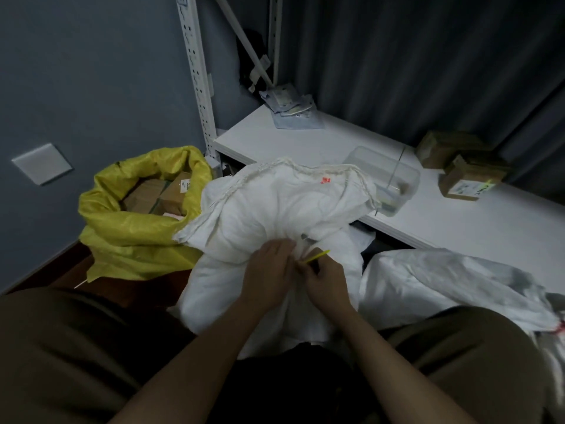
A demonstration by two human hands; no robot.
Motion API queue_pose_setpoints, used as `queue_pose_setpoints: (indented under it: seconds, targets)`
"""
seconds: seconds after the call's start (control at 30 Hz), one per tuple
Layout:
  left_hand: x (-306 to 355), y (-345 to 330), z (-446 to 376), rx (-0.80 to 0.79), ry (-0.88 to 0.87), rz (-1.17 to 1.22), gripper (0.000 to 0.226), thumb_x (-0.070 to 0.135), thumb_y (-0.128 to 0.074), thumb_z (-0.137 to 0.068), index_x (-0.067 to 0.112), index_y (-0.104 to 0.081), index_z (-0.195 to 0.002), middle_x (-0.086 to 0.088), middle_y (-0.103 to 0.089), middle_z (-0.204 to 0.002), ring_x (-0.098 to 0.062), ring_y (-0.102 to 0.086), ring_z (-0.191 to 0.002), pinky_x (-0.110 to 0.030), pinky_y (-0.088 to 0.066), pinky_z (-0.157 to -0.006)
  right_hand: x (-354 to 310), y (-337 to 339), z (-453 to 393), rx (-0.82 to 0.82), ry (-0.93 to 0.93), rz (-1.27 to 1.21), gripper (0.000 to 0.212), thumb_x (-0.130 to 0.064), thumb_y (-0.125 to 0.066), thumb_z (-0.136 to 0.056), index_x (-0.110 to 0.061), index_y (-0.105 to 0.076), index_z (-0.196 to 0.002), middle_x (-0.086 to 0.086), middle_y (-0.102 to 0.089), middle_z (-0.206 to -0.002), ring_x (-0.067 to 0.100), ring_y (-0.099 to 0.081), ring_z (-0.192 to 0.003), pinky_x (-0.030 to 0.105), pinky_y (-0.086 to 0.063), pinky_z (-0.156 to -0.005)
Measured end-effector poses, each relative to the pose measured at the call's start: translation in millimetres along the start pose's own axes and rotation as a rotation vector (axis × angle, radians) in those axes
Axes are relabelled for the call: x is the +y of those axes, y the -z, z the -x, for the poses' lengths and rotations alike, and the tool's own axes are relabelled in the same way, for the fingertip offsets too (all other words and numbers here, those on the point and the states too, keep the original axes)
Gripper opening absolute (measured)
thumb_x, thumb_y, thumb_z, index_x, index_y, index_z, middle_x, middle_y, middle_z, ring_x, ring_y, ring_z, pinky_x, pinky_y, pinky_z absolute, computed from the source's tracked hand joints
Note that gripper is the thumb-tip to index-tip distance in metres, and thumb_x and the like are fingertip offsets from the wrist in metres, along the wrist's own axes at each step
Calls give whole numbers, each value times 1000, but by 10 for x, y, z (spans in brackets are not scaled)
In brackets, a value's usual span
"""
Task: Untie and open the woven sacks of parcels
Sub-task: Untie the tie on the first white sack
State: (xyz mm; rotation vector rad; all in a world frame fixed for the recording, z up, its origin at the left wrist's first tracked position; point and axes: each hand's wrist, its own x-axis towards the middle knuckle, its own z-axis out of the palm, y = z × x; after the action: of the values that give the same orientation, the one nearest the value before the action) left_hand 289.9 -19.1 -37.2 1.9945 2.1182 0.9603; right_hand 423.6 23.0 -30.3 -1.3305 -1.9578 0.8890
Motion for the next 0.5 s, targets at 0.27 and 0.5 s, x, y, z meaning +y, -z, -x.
queue_pose_setpoints:
  seconds: [0.27,0.5]
  targets:
    - [-108,-121,118,-188,47,84,29,23,-40,-85,7,-62,-96,-11,-64,-96,-30,-62,-91,-42,-52,-70,182,-169,20,22,-231,-175,31,-7,-68,-83,-22,-51,-63,-10,-56,-61,-3,-52,-60,7,-37,-58]
    - [-123,-328,162,-100,118,52,7,14,-64,-80,10,-61,-75,-12,-66,-91,-30,-64,-80,-34,-49,-60,290,-243,-39,-5,-284,-196,25,-10,-69,-83,-16,-53,-65,-6,-58,-62,1,-54,-63,8,-38,-59]
